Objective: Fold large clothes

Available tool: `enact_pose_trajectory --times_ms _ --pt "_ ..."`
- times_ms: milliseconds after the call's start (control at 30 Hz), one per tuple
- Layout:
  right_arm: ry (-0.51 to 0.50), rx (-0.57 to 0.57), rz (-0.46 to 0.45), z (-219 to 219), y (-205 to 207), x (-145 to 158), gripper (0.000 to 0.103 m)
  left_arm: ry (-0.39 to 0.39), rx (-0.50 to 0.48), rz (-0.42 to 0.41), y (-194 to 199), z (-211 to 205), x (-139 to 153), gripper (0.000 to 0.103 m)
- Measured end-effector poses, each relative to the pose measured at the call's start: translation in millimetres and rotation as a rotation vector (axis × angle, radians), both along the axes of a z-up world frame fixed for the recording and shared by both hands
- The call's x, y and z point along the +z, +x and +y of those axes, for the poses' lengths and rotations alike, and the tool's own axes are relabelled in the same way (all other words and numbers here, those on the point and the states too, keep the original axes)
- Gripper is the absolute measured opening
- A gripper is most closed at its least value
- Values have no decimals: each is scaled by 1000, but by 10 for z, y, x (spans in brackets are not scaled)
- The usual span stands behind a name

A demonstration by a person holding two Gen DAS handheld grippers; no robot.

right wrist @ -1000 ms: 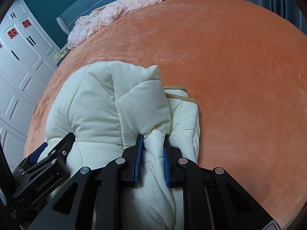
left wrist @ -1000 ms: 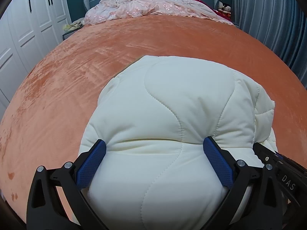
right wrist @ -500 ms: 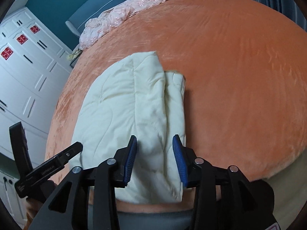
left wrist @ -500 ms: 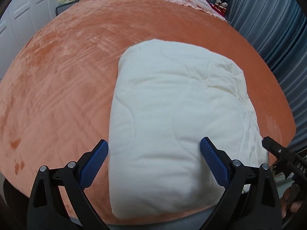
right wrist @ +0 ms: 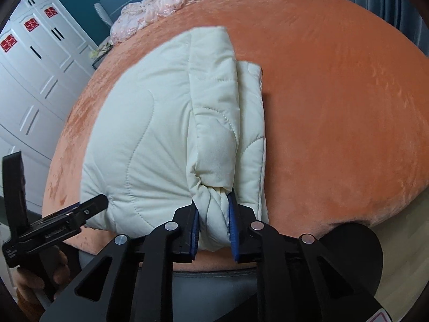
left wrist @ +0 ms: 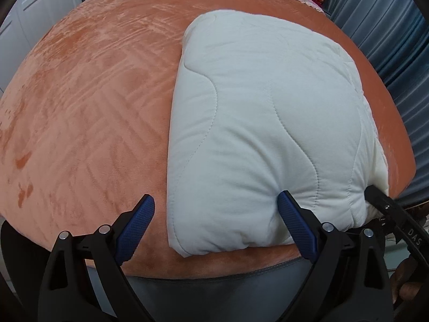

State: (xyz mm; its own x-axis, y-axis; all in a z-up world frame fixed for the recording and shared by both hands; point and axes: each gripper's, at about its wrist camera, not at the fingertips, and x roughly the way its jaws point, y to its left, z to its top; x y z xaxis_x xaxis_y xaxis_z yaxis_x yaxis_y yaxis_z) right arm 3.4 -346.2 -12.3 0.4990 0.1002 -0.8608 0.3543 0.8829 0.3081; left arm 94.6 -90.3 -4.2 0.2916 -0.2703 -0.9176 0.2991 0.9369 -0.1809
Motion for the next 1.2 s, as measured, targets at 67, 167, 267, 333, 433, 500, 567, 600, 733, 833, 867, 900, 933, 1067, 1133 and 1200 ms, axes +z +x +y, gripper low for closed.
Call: enact_pose_trajectory --times_ms 67,167,267,333,433,500,567,600,733,833,867,900,933,1067,1133,1200 --pt "-9 -5 24 30 18 -99 16 9 3 6 -26 -30 -55 91" --pt "-58 8 36 111 71 -140 17 27 4 0 -39 -47 -94 92" --pt "-74 14 48 147 122 -171 18 35 7 -5 -29 -59 -124 93" --pt "-72 16 52 151 153 -201 18 44 9 -11 -35 -74 -138 94" --pt "-74 22 54 150 170 -236 18 58 9 -22 -49 -104 -159 95" --pt "-71 22 53 155 174 -265 18 65 9 -24 -48 -112 -179 96" --pt "-70 22 53 179 232 -259 19 68 9 -26 -46 -115 -197 97" --pt "-71 22 52 193 240 -265 19 71 10 -28 -44 -116 -204 98" --pt "-67 23 31 185 214 -280 22 67 13 -27 -36 -119 -226 98" --pt "14 5 -16 58 95 -234 27 5 30 16 13 -31 -182 98" --pt "58 -9 -30 1 54 -180 30 -46 37 42 31 38 -126 98" --pt "95 -26 -45 -57 18 -120 32 -95 47 55 37 108 -56 96" --pt "136 -48 -68 -128 -21 -45 37 -139 64 52 50 191 36 97" --pt "191 -161 -165 -414 -68 184 71 -252 119 -30 254 442 428 98" --pt "240 -189 -163 -544 43 151 72 -273 126 -25 439 446 458 98" --pt "300 -194 -132 -642 209 36 73 -286 126 6 619 392 365 98"
